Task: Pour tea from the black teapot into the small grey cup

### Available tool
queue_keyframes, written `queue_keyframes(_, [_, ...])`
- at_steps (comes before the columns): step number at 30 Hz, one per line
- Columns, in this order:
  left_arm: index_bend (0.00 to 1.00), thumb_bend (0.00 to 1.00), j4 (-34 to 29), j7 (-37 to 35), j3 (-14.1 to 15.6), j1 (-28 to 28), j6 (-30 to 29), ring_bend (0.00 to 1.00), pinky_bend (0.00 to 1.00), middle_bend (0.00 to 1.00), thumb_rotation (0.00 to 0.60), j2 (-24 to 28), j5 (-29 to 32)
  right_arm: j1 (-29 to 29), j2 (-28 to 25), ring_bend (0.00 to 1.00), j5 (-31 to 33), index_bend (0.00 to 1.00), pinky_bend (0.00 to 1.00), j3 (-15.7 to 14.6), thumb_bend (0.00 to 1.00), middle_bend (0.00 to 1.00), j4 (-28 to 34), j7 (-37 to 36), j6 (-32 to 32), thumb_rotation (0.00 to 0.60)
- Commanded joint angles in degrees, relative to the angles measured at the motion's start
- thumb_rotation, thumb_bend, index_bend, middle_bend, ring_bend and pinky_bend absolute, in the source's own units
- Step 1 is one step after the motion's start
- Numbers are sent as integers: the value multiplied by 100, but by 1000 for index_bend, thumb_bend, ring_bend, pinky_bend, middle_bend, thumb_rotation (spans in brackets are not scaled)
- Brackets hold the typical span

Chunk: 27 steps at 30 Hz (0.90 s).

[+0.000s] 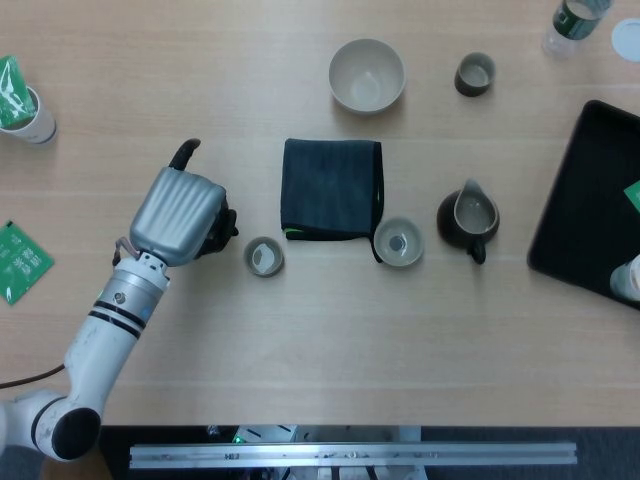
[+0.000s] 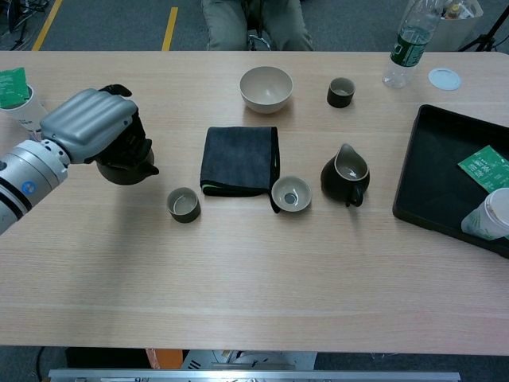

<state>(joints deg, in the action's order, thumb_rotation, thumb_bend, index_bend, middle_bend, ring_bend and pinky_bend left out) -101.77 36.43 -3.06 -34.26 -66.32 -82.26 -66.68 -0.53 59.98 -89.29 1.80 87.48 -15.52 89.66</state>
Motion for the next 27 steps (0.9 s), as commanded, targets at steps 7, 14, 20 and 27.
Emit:
queue_keyframes(7, [936, 560, 46, 48, 13, 11, -26, 872, 131, 1000, 502, -125, -23, -5, 4, 225, 4, 316, 286, -4, 110, 347, -15, -10, -8, 600])
queue_keyframes(14, [935, 560, 67, 146, 31, 13, -47, 872, 131, 1000, 499, -244, -25, -31, -5, 224, 13, 317, 286, -10, 111, 347, -36, -40, 11, 600])
queue_keyframes(20, [935, 560, 88, 224, 56, 12, -58, 872, 130, 1000, 504, -345, -57, -41, -2, 224, 17, 316, 286, -9, 111, 347, -61, -71, 19, 600])
queue_keyframes(27, [935, 560, 202, 365, 105, 16, -111, 872, 131, 1000, 501, -490, -167, -49, -10, 225, 19, 316, 286, -1, 110, 347, -83, -101, 32, 600])
